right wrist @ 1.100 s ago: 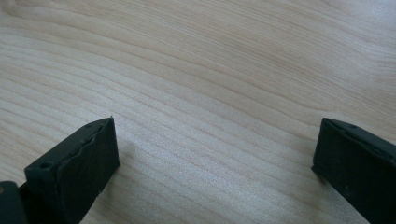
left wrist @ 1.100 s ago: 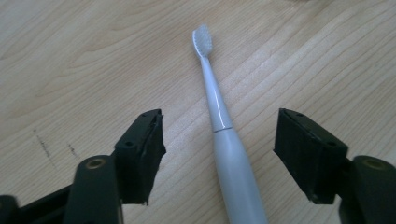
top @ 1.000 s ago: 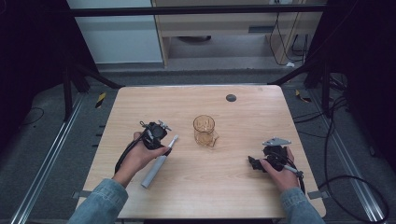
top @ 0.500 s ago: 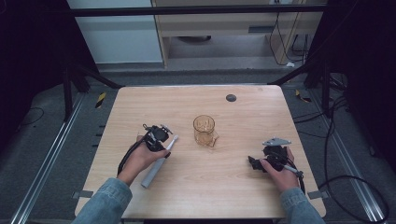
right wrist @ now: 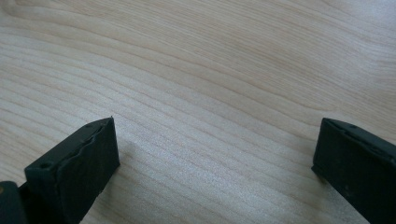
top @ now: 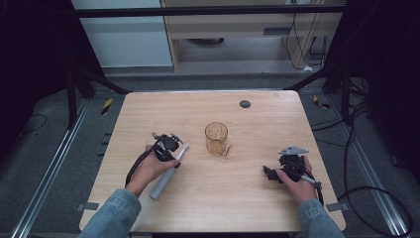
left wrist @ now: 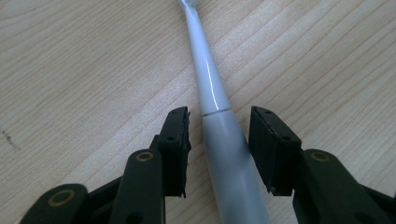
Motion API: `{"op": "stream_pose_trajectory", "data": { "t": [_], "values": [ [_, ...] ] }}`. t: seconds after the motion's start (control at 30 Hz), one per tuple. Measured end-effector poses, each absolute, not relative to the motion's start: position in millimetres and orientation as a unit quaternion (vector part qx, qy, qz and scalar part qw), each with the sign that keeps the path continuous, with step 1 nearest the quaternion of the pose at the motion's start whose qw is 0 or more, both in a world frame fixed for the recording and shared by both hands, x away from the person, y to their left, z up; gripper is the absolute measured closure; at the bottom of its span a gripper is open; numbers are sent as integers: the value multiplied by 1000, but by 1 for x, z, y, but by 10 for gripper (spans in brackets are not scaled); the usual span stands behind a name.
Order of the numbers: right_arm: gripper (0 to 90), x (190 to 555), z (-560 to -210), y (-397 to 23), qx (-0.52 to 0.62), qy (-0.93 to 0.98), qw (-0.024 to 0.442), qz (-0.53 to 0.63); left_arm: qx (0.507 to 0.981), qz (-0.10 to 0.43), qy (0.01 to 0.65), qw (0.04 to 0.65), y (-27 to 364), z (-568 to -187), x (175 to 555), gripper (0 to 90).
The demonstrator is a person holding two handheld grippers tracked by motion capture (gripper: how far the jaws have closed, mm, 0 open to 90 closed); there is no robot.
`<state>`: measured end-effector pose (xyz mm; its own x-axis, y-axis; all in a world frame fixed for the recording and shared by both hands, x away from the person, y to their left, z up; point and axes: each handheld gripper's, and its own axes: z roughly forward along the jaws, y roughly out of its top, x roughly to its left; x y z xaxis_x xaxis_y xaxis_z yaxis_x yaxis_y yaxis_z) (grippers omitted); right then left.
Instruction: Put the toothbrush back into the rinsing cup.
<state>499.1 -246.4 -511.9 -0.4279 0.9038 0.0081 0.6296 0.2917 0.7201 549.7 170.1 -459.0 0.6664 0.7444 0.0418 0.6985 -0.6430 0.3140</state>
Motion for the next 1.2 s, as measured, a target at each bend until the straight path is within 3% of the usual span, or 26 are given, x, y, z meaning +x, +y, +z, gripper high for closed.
{"op": "stream_pose_trajectory", "data": {
  "t": [1.2],
  "values": [
    [4,499,-512,-246,492,777,208,332,908,81,385,145,171,-466,547,678]
  ]
}}
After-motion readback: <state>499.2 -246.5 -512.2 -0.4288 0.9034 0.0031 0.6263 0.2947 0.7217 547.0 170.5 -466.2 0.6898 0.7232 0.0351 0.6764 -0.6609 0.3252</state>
